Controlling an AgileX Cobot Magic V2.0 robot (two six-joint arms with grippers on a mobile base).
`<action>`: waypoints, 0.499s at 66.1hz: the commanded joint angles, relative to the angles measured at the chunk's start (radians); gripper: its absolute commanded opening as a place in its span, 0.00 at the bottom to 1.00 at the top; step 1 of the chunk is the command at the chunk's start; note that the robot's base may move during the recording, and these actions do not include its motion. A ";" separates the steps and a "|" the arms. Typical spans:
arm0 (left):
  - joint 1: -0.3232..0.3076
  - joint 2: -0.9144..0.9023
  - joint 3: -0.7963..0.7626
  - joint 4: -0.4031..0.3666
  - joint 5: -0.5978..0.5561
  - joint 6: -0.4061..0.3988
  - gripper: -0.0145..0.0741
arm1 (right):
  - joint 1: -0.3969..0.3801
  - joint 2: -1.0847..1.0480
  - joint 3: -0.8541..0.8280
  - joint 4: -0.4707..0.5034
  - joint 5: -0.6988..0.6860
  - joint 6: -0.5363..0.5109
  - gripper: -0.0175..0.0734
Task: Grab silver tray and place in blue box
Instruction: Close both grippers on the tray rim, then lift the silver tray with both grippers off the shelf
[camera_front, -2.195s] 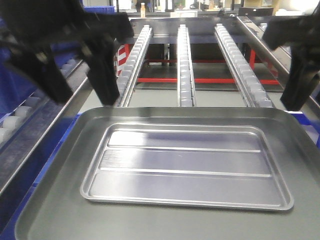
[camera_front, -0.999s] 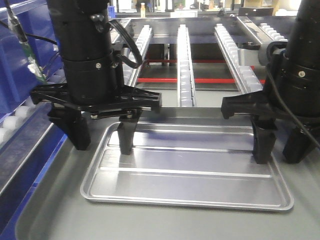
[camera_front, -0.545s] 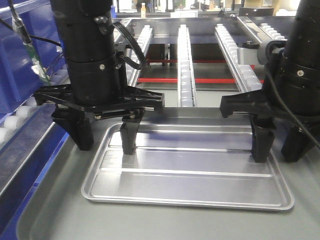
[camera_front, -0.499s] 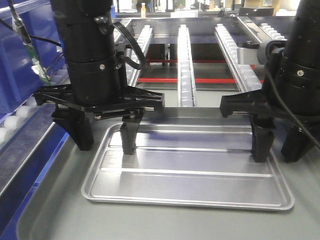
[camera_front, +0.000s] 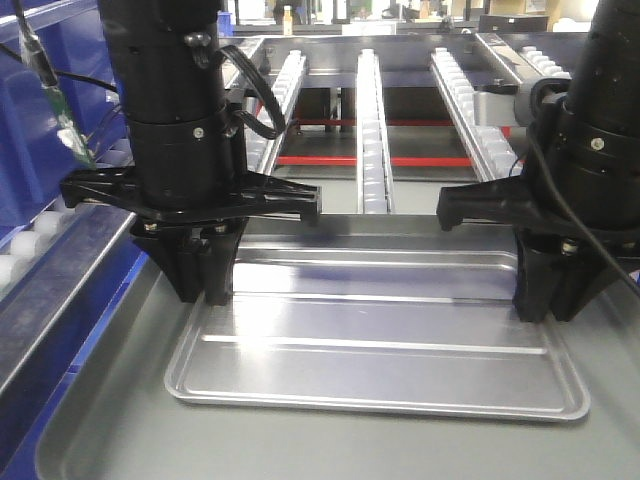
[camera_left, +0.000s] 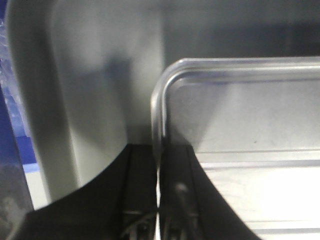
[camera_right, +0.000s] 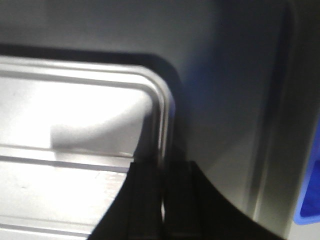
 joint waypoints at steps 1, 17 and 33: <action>-0.003 -0.025 -0.016 0.030 -0.022 0.005 0.05 | -0.004 -0.026 -0.023 -0.033 -0.004 -0.005 0.26; -0.003 -0.106 -0.016 0.042 0.013 0.005 0.05 | -0.004 -0.088 -0.069 -0.034 0.095 -0.005 0.26; -0.003 -0.233 -0.063 0.059 0.112 0.005 0.05 | -0.002 -0.193 -0.179 -0.056 0.219 -0.005 0.26</action>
